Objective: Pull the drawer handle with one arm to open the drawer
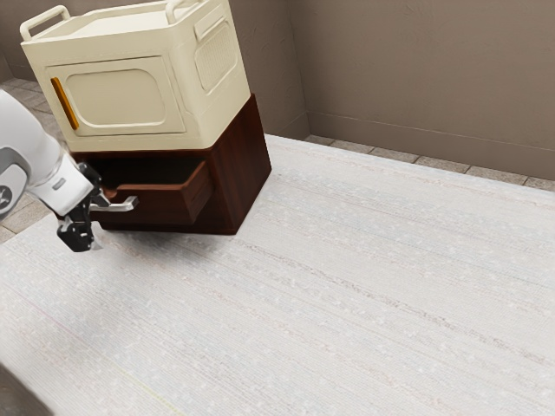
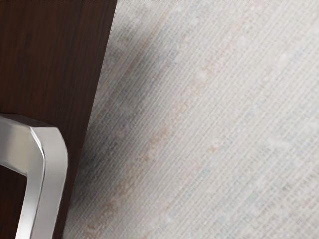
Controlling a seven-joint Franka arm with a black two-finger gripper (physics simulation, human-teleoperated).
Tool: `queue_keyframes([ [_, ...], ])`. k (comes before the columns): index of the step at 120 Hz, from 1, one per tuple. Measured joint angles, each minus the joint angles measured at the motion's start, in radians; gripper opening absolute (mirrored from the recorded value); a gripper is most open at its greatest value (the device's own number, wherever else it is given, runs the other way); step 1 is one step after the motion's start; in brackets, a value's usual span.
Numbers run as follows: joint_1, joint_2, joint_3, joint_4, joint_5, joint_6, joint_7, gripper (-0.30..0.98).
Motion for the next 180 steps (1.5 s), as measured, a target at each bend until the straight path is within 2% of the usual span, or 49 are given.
queue_keyframes([
  [19, 0.060, -0.014, -0.053, -0.024, 0.003, 0.019, -0.007, 0.68],
  [46, 0.056, 0.031, -0.060, 0.052, -0.001, 0.044, -0.014, 0.68],
  [53, 0.006, 0.048, -0.014, 0.069, -0.002, 0.050, -0.015, 0.69],
  [66, -0.173, 0.061, 0.171, 0.102, -0.002, 0.057, -0.017, 0.69],
  [83, -0.216, 0.065, 0.239, 0.104, -0.002, 0.063, -0.020, 0.69],
  [106, -0.219, 0.065, 0.249, 0.081, -0.004, 0.073, -0.028, 0.74],
  [119, -0.220, 0.064, 0.251, 0.069, -0.009, 0.080, -0.030, 0.85],
  [142, -0.220, 0.063, 0.250, 0.069, -0.014, 0.084, -0.033, 0.80],
  [156, -0.216, 0.061, 0.242, 0.076, -0.020, 0.083, -0.036, 0.70],
  [180, -0.210, 0.055, 0.211, 0.083, -0.007, 0.072, -0.042, 0.69],
])
